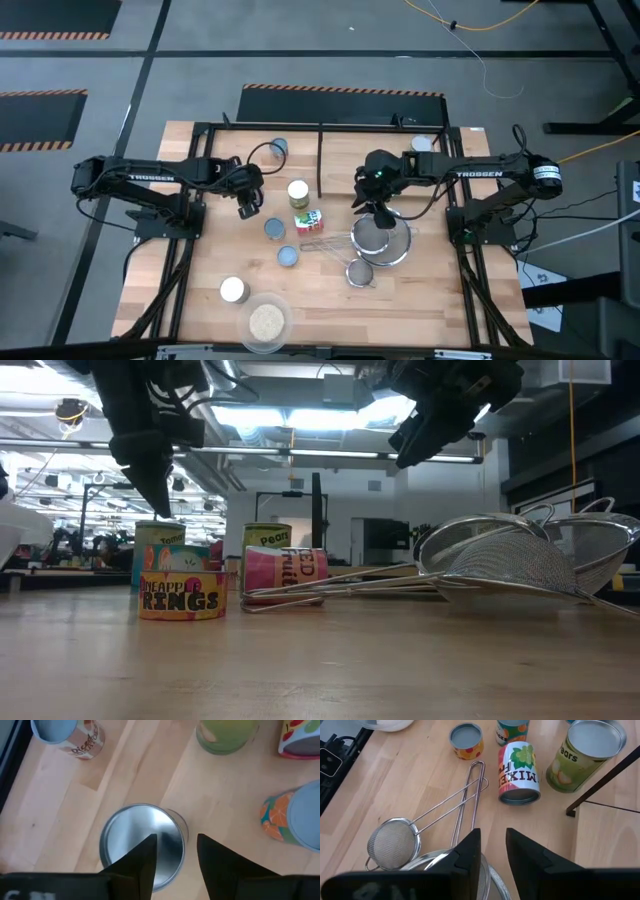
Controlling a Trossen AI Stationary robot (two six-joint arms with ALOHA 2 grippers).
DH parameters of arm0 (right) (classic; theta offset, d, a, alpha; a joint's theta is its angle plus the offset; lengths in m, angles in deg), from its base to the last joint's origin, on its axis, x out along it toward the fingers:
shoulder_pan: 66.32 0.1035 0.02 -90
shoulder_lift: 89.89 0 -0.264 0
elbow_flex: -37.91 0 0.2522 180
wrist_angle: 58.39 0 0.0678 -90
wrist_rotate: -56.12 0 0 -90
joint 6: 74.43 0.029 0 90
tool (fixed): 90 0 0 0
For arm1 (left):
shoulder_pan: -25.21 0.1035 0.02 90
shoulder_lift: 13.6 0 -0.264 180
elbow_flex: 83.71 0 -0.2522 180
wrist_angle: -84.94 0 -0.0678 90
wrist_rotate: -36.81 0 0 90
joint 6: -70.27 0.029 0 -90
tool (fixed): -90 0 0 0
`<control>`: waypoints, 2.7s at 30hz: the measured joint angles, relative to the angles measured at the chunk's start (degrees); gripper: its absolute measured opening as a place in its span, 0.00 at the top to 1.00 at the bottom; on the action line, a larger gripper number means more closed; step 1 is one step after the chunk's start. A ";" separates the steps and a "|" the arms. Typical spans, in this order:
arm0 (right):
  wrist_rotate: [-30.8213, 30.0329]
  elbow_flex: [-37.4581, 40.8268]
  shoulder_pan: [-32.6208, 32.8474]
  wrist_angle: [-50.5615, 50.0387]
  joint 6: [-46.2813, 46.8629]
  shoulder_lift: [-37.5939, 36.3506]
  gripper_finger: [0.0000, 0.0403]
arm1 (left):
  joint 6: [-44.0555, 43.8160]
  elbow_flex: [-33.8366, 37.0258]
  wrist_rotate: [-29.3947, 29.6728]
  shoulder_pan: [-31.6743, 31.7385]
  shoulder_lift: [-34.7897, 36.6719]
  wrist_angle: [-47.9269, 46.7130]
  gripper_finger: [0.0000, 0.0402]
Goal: Pick and place cans onto a shelf
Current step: Put the canned tomatoes on the shelf
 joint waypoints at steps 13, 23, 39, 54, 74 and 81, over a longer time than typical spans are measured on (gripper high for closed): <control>-0.02 0.00 0.00 -0.03 0.01 0.00 0.76 | -0.36 1.79 0.20 -0.03 -3.57 0.47 0.67; -0.02 0.00 0.01 0.02 0.00 -0.02 0.76 | 0.07 1.86 0.99 -0.04 -3.92 0.38 0.85; -0.04 0.00 0.00 0.07 -0.10 -0.02 0.76 | 2.81 -1.78 -1.15 0.00 -3.79 -0.69 1.00; -0.07 0.00 0.00 12.90 -0.22 -0.02 0.76 | 13.10 -14.14 -11.82 -4.61 -3.69 -0.89 1.00; 3.99 -11.13 3.47 24.59 -0.17 2.83 0.76 | 19.64 -17.50 -17.85 -15.40 -4.72 9.58 1.00; 5.57 -19.05 4.07 18.26 -0.20 8.96 0.76 | 19.69 -17.46 -17.86 -17.25 -6.39 11.58 1.00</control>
